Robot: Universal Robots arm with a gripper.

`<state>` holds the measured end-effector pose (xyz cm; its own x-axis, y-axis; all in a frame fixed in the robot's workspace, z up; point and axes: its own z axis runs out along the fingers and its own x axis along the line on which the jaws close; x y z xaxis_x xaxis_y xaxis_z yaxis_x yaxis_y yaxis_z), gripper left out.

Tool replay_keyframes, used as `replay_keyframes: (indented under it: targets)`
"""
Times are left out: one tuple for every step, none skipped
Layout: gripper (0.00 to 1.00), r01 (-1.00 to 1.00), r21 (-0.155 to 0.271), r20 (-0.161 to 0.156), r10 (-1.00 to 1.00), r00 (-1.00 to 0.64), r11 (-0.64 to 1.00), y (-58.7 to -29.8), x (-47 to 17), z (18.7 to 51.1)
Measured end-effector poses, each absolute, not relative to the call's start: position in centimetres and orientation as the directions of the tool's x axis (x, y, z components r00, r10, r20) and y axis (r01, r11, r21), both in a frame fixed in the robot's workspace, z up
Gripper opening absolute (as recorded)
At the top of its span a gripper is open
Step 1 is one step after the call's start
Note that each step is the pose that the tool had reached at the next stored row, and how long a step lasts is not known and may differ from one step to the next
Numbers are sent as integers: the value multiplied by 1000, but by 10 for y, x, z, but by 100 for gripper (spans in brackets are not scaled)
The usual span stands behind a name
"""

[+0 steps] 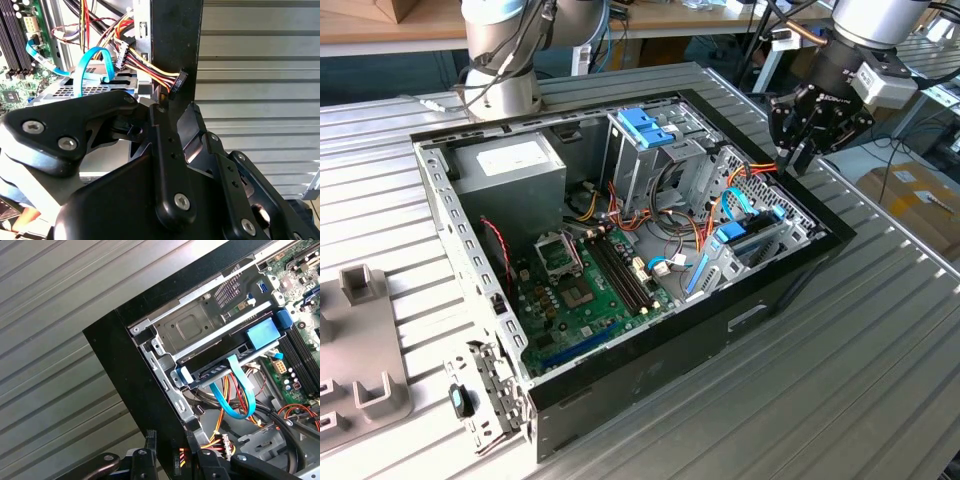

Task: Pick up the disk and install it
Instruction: 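Insert the second disk wire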

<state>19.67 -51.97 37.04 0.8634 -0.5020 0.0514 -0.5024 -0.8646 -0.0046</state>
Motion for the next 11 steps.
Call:
replay_keyframes:
  targets:
    - [36,-502,-5,51,-502,863,-865,-520,197,370]
    - [36,-502,-5,51,-502,863,-865,-520,197,370]
    - [36,-502,-5,51,-502,863,-865,-520,197,370]
    - [36,-502,-5,51,-502,863,-865,-519,197,370]
    - [36,-502,-5,51,-502,863,-865,-519,198,370]
    - [36,-502,-5,51,-502,863,-865,-518,198,370]
    - [36,-502,-5,51,-502,863,-865,-518,199,370]
    - [36,-502,-5,51,-502,863,-865,-517,199,370]
    - [36,-503,-5,51,-502,863,-865,-516,199,370]
    - [36,-502,-5,51,-502,863,-865,-515,199,370]
    - [36,-502,-5,51,-502,863,-865,-513,199,370]
